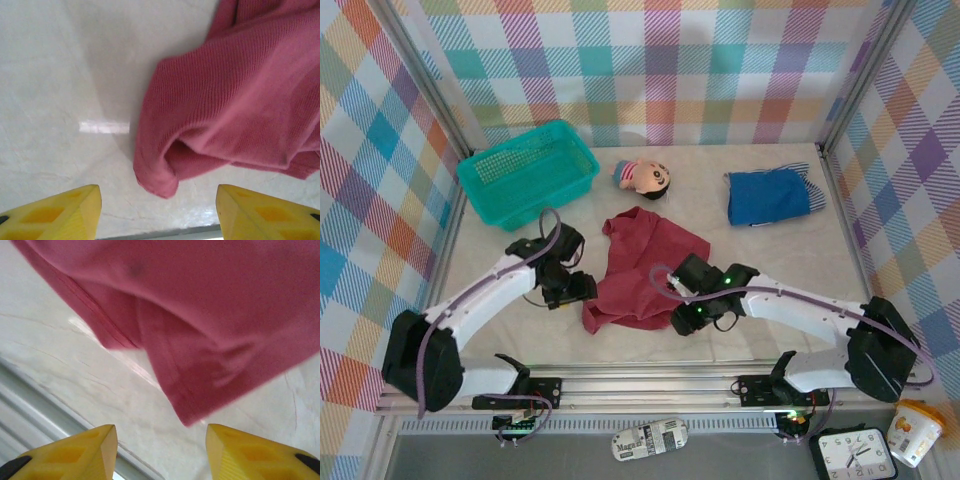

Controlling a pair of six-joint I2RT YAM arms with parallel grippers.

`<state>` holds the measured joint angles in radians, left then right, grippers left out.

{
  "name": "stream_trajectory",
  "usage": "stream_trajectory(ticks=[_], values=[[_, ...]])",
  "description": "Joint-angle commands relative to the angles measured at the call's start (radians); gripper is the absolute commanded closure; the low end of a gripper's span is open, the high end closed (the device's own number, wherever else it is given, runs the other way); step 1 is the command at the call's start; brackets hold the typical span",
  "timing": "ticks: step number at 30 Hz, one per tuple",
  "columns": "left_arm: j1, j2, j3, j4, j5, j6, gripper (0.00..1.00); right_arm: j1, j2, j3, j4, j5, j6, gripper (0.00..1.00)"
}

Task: Fold and stack the tank tops

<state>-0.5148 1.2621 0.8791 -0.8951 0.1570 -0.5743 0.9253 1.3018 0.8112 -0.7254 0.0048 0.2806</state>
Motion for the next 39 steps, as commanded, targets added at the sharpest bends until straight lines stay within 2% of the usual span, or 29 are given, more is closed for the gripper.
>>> stream_trajectory(ticks=[1,7,14,18,22,28,34,39], values=[[-0.09,-0.048,-0.075,0.029,0.006,-0.162,0.38,0.013,0.033,-0.044,-0.01,0.065,0.084,0.5],[-0.191,-0.067,-0.188,0.139,-0.008,-0.273,0.39,0.024,0.098,0.014,0.044,0.098,0.021,0.51],[-0.238,-0.04,-0.239,0.232,-0.021,-0.328,0.41,0.062,0.226,0.075,0.073,0.109,-0.015,0.51],[-0.238,-0.015,-0.275,0.285,-0.031,-0.338,0.44,0.063,0.31,0.111,0.03,0.116,0.008,0.54],[-0.239,0.019,-0.281,0.306,-0.032,-0.339,0.48,0.063,0.322,0.094,0.007,0.1,0.059,0.61],[-0.238,0.023,-0.263,0.248,-0.085,-0.312,0.62,0.061,0.275,0.079,-0.011,0.165,0.097,0.78],[-0.236,0.036,-0.249,0.21,-0.133,-0.296,0.75,0.053,0.176,0.043,-0.022,0.209,0.116,0.86],[-0.234,0.05,-0.227,0.197,-0.145,-0.283,0.79,0.034,0.186,0.041,-0.018,0.177,0.111,0.92]])
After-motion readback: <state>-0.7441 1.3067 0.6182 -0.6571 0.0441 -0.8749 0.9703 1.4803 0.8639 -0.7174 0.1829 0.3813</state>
